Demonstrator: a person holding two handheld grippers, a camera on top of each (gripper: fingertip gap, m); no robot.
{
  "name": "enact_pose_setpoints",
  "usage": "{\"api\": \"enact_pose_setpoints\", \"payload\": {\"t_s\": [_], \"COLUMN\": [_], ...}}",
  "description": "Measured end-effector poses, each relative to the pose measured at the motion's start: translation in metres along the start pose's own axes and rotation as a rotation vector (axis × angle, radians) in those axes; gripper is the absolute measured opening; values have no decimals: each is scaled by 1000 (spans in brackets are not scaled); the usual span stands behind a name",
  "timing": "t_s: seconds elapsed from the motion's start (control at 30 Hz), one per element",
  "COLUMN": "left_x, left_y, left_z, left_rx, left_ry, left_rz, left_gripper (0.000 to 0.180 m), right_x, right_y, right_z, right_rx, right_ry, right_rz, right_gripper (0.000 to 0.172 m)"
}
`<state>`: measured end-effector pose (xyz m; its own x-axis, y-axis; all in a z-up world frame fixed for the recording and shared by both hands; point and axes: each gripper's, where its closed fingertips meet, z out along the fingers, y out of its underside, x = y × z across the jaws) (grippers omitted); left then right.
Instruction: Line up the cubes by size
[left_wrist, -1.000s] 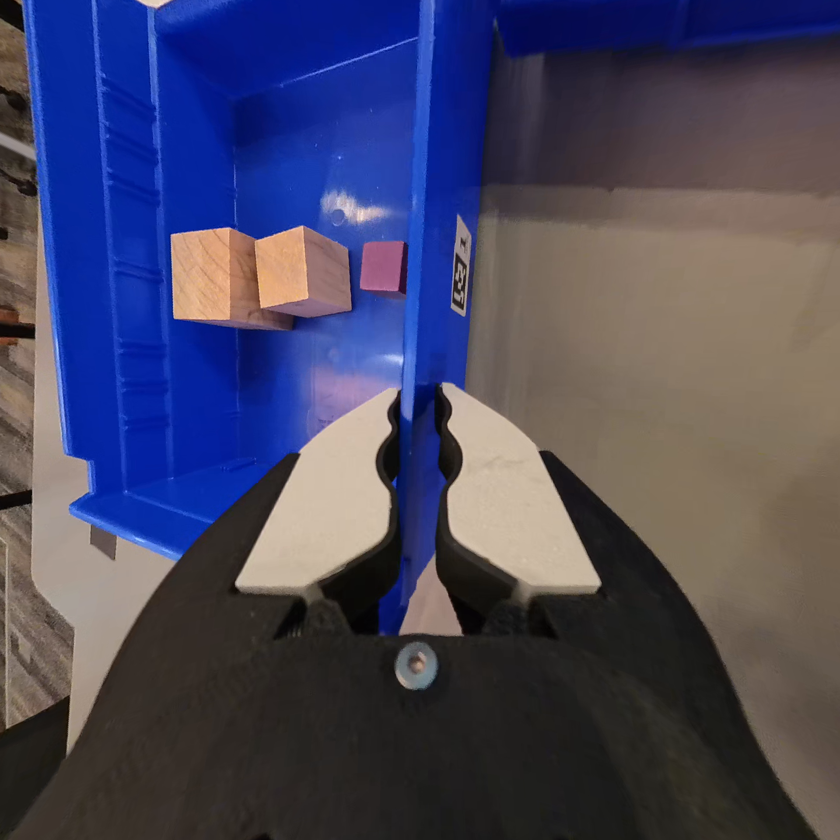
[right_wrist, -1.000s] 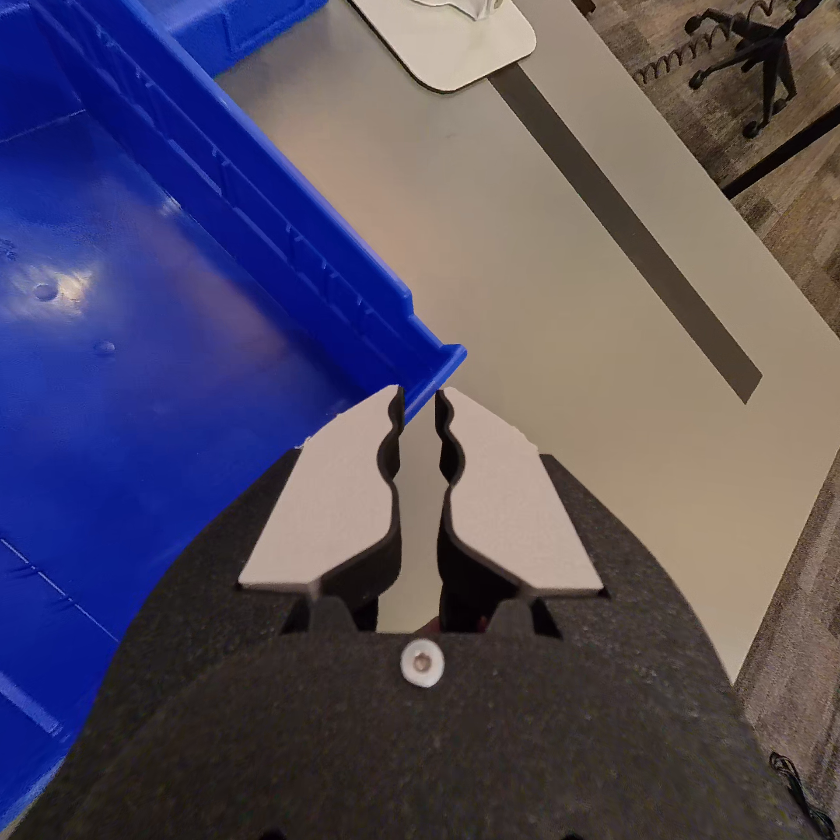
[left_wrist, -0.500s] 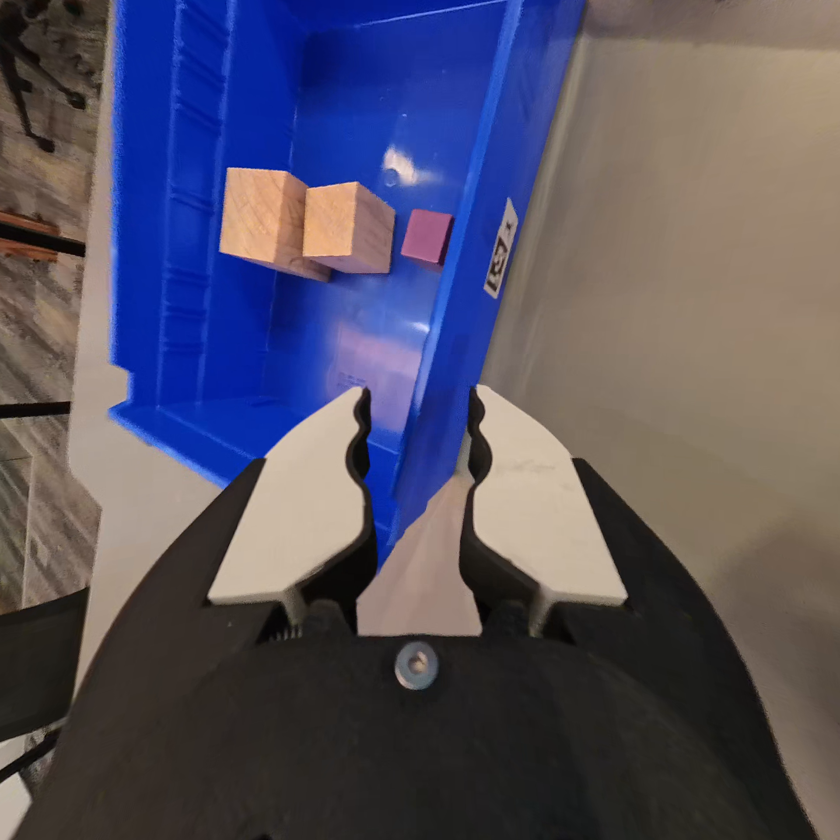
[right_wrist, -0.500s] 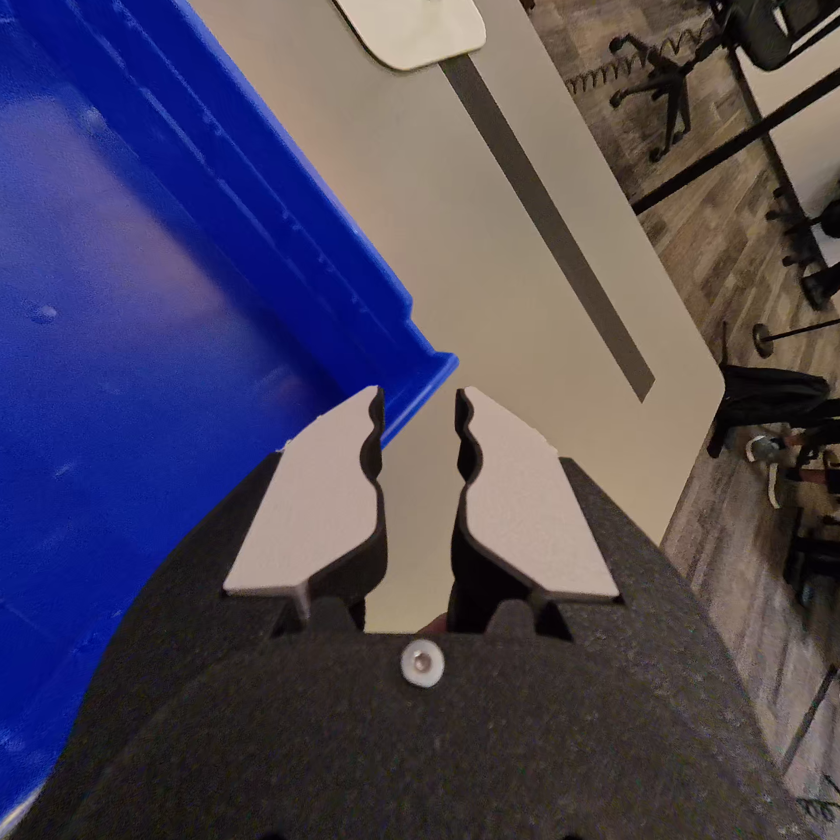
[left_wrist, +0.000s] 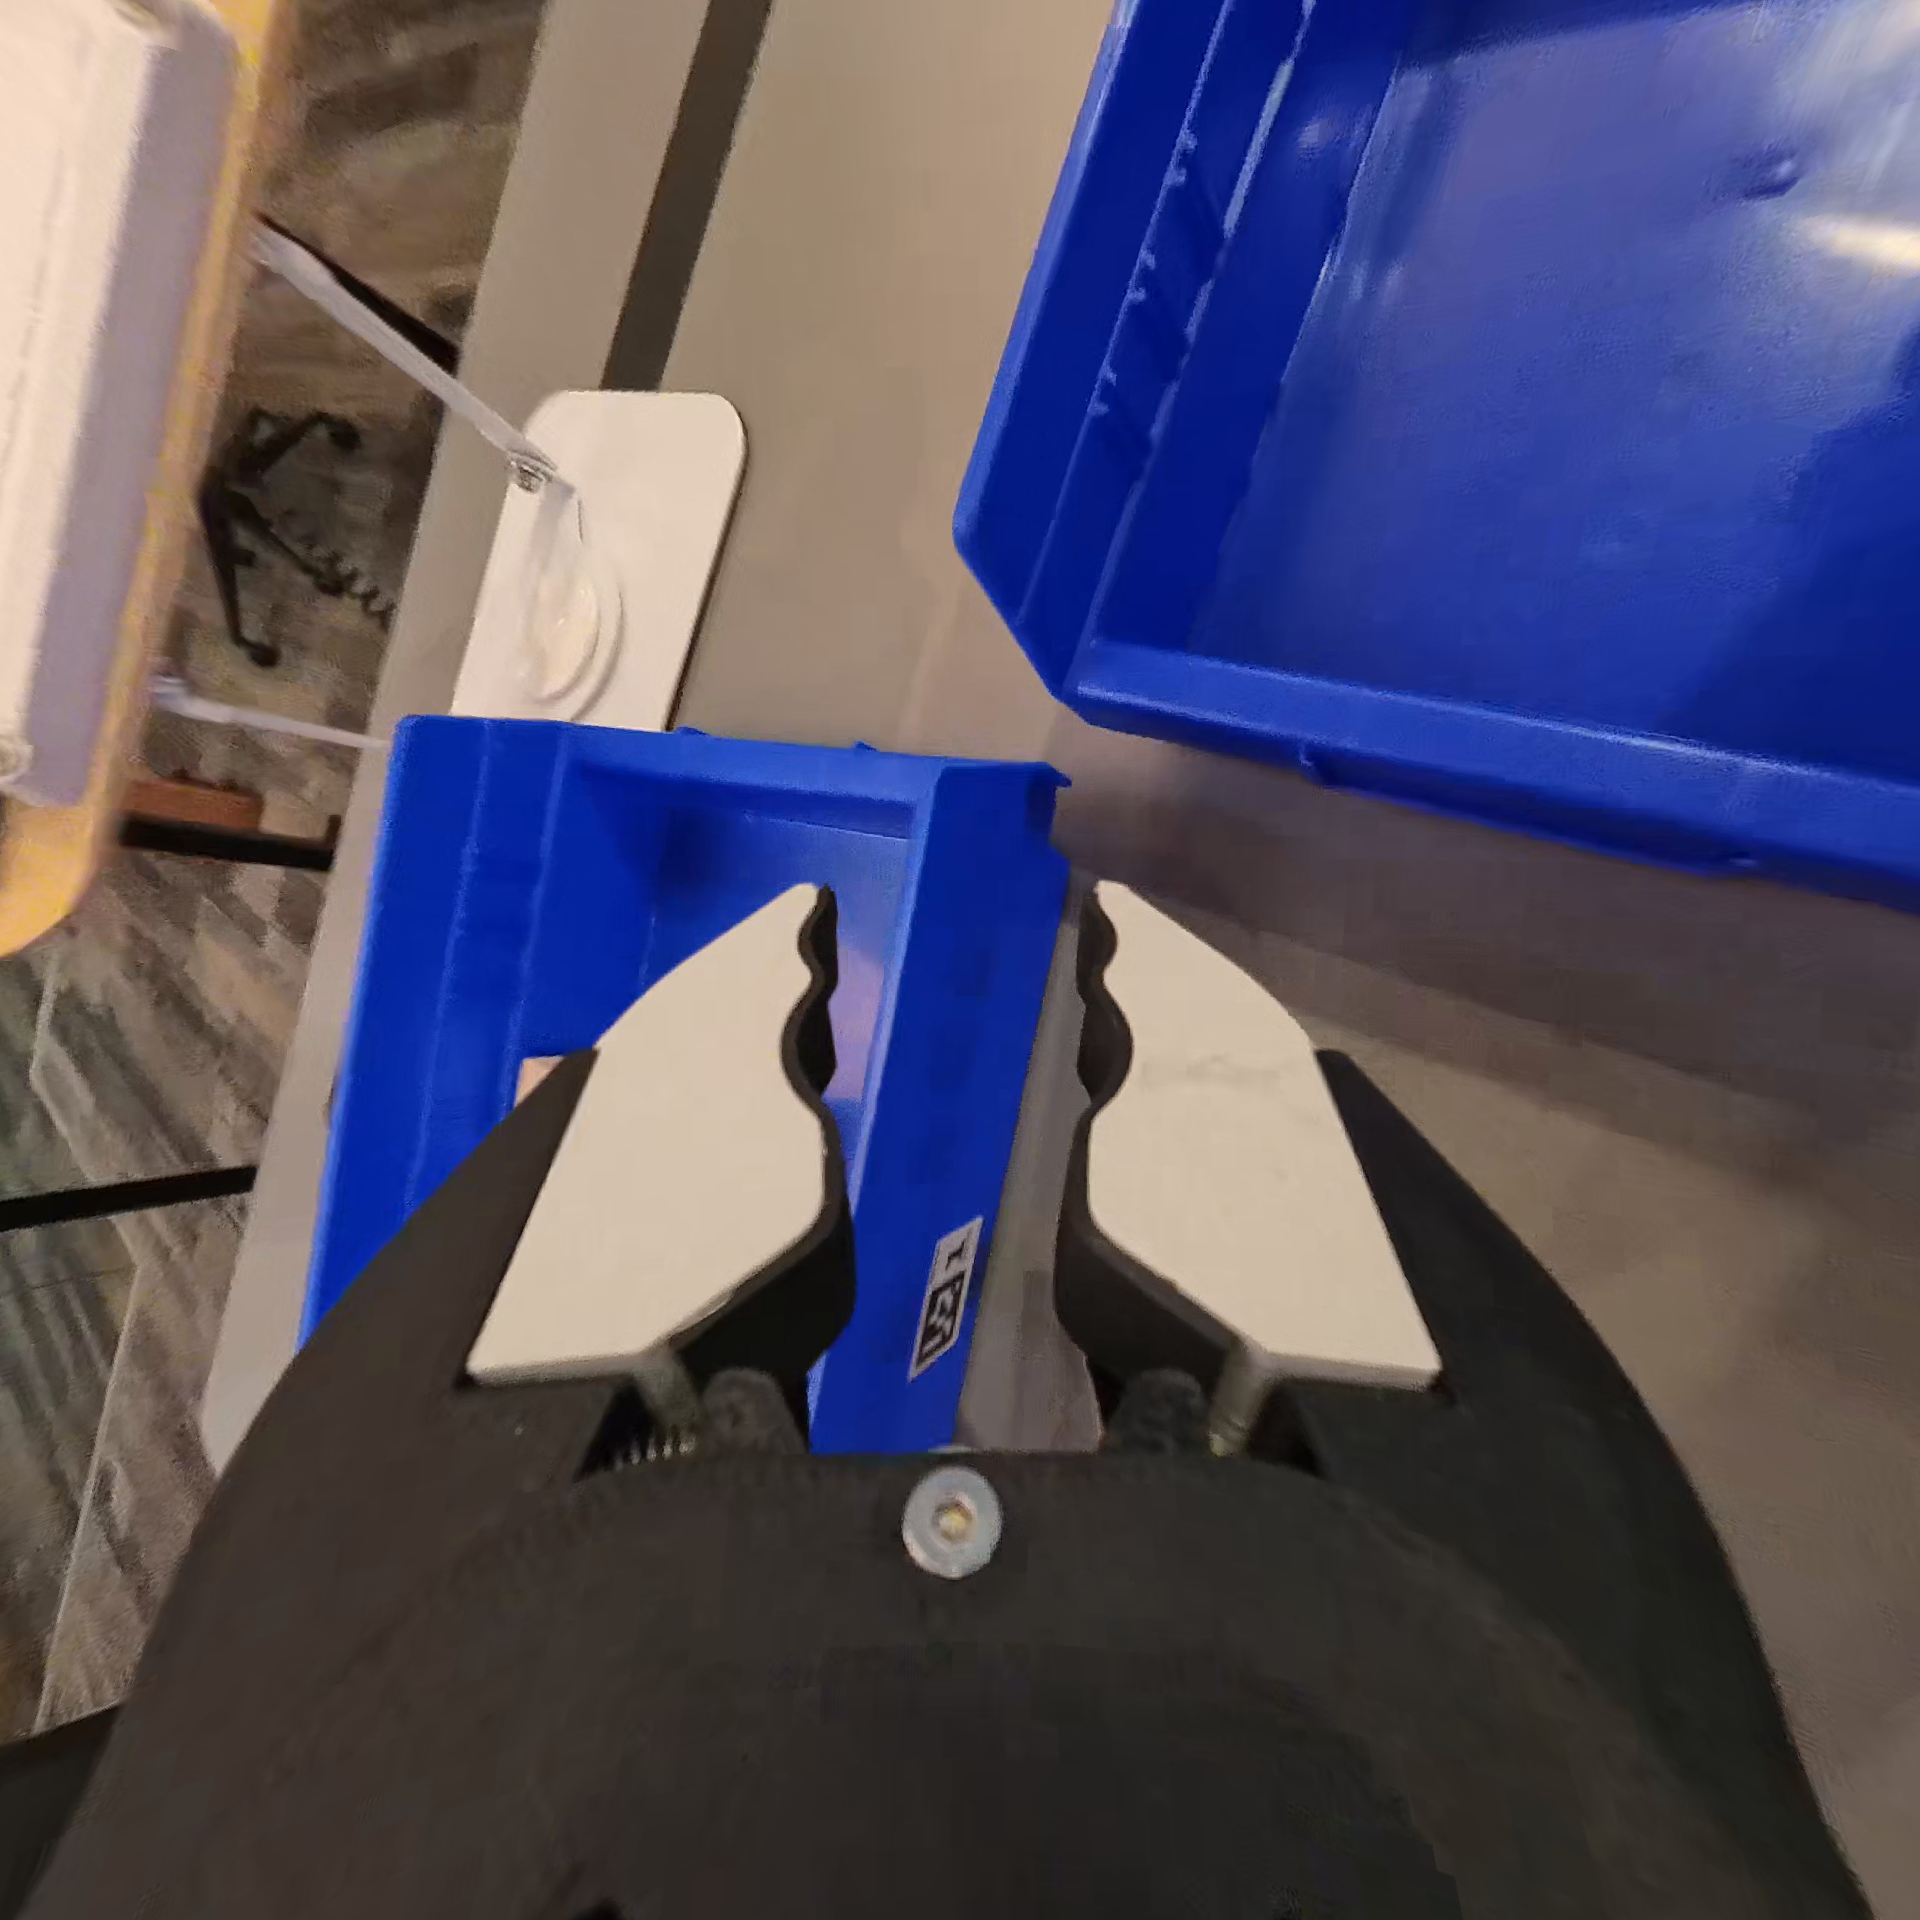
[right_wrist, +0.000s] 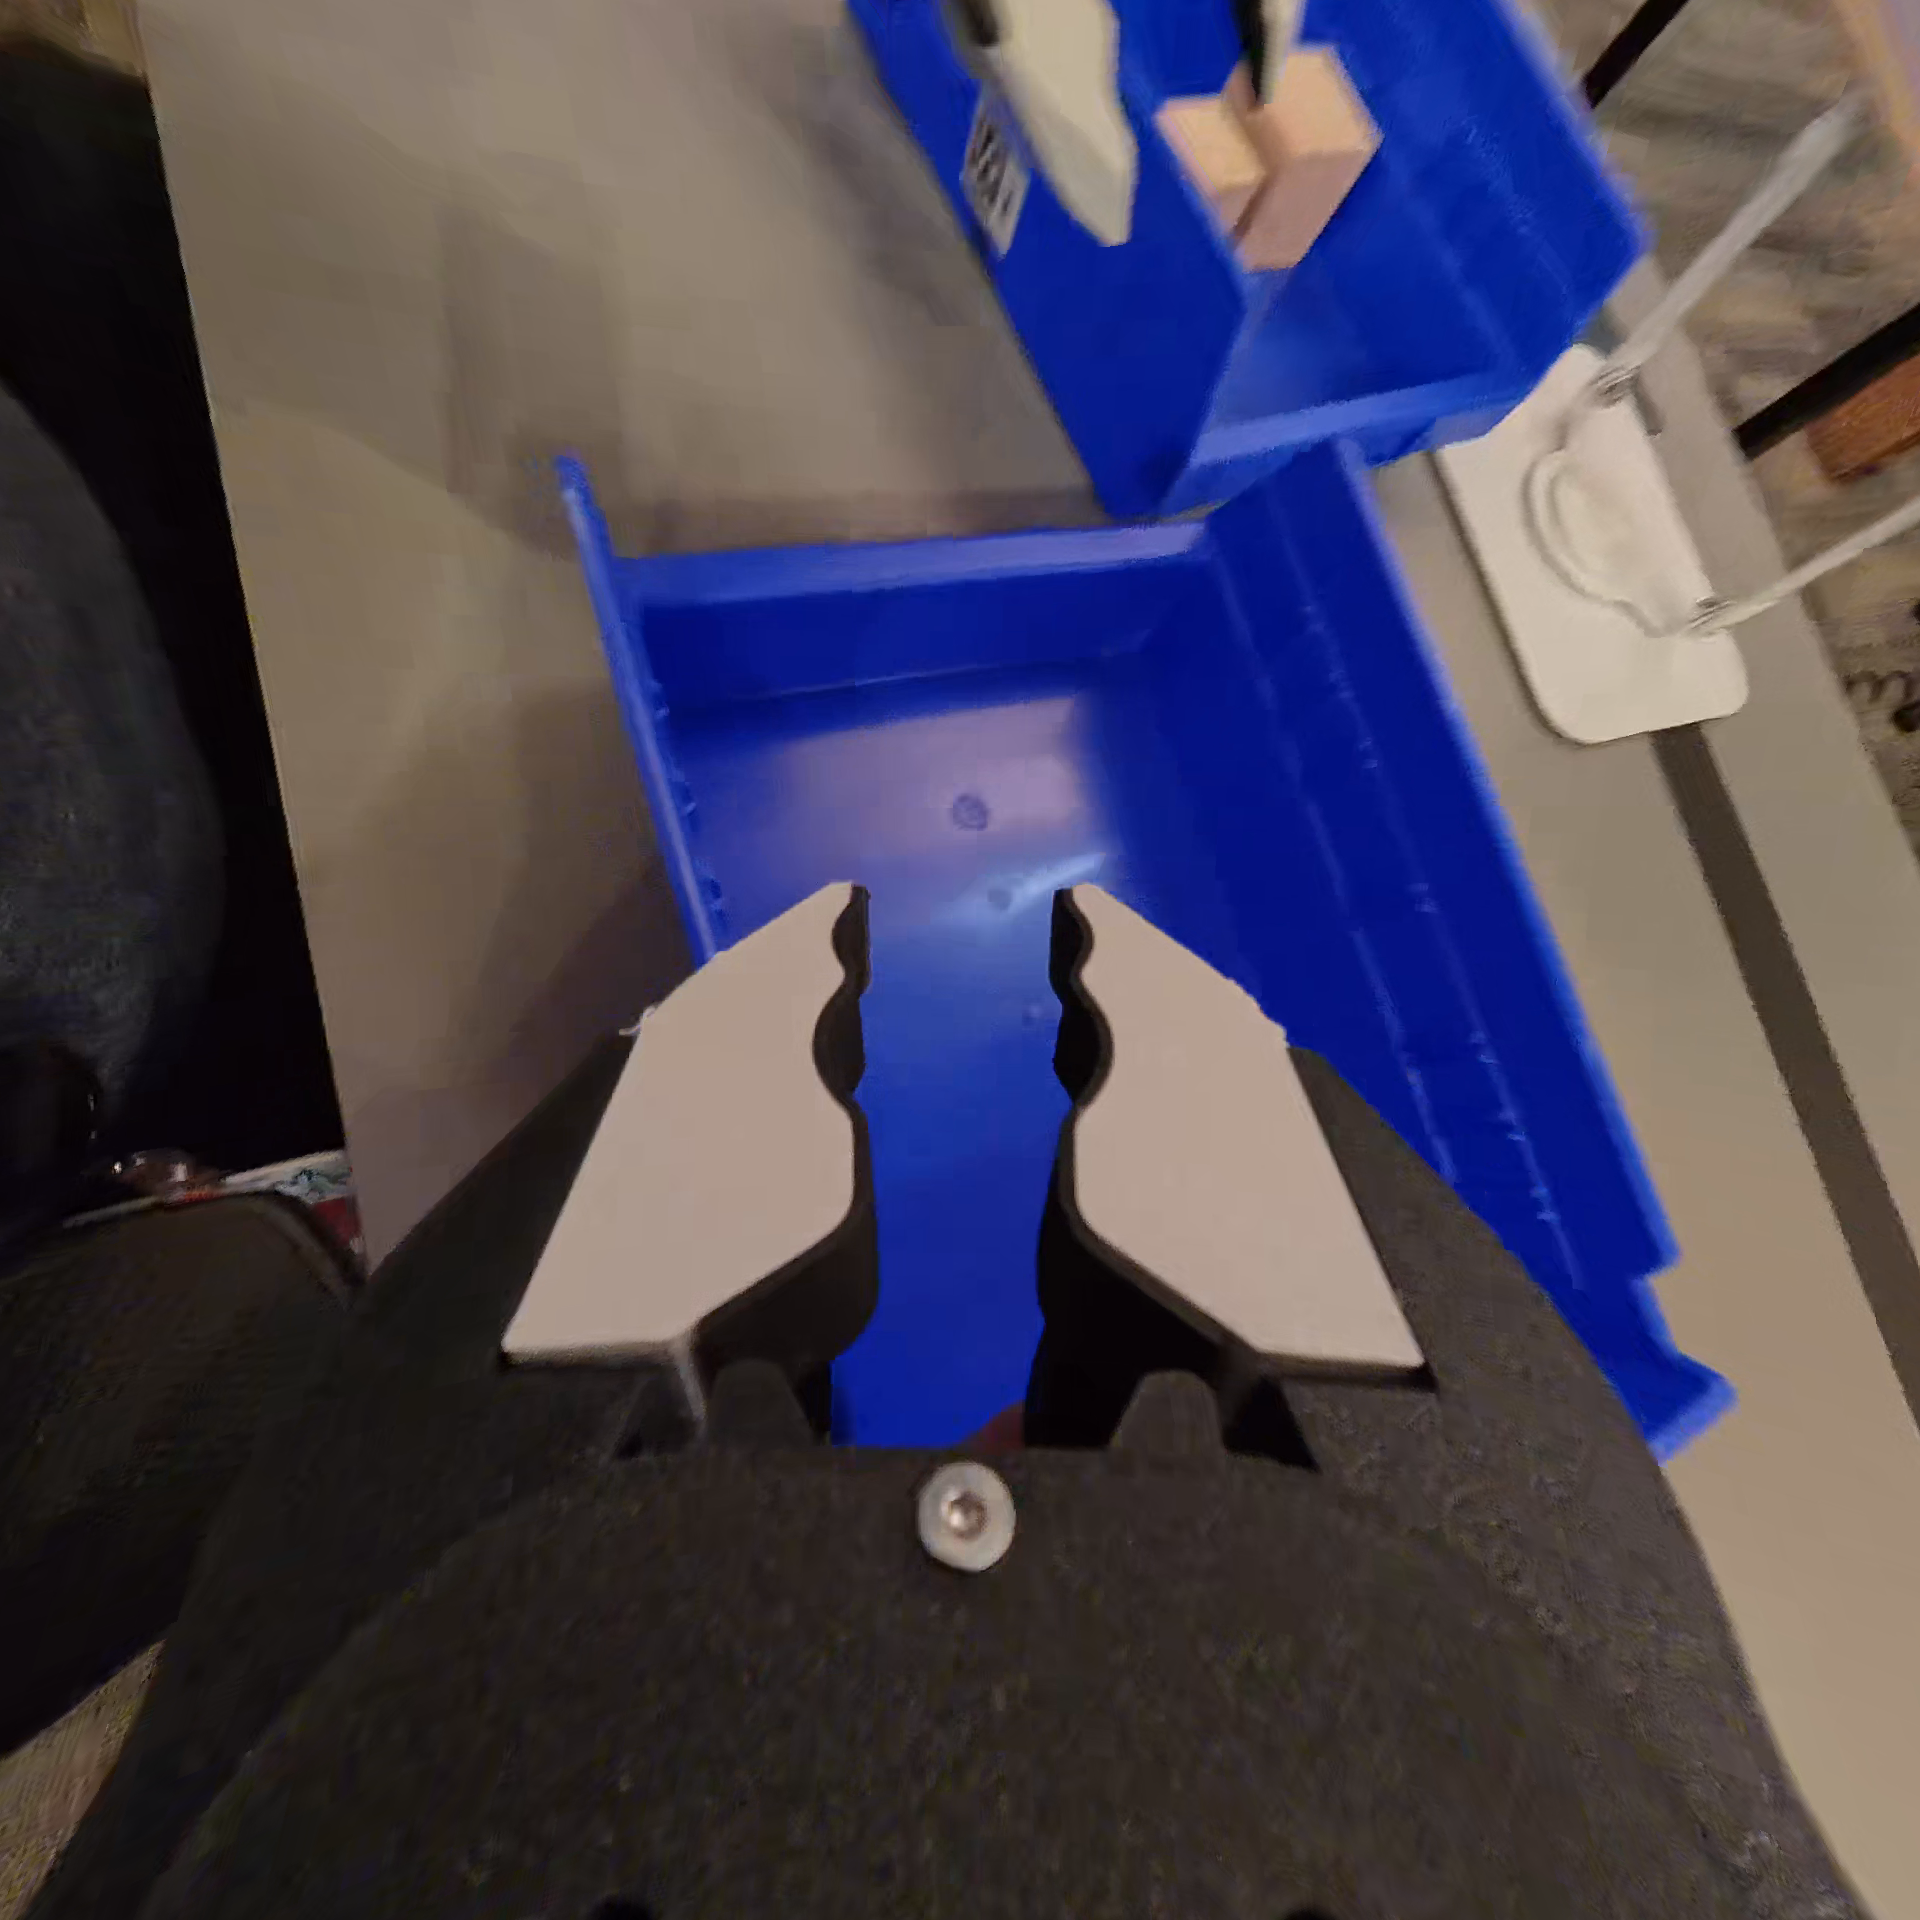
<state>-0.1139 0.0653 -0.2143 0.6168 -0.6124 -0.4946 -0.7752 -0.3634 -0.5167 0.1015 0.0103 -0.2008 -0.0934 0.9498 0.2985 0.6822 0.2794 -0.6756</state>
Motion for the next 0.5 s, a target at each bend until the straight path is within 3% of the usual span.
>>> {"api": "enact_pose_setpoints", "payload": {"t_s": [0.17, 0.27, 0.4, 0.5], "left_x": [8, -2, 2, 6], "left_y": [7, 9, 10, 14], "left_z": [29, 30, 26, 20], "left_rx": [-65, -57, -37, -46], "left_ry": [40, -14, 57, 91], "left_rz": [-36, -15, -13, 41], "left_gripper": [39, 12, 9, 8], "right_x": [-14, -16, -23, -20], "right_y": [15, 20, 23, 27], "right_z": [10, 5, 4, 2], "right_rx": [-71, -101, -108, -121], "right_ry": [1, -31, -74, -80], "right_rz": [-47, -85, -122, -124], "right_gripper": [29, 18, 0, 0]}}
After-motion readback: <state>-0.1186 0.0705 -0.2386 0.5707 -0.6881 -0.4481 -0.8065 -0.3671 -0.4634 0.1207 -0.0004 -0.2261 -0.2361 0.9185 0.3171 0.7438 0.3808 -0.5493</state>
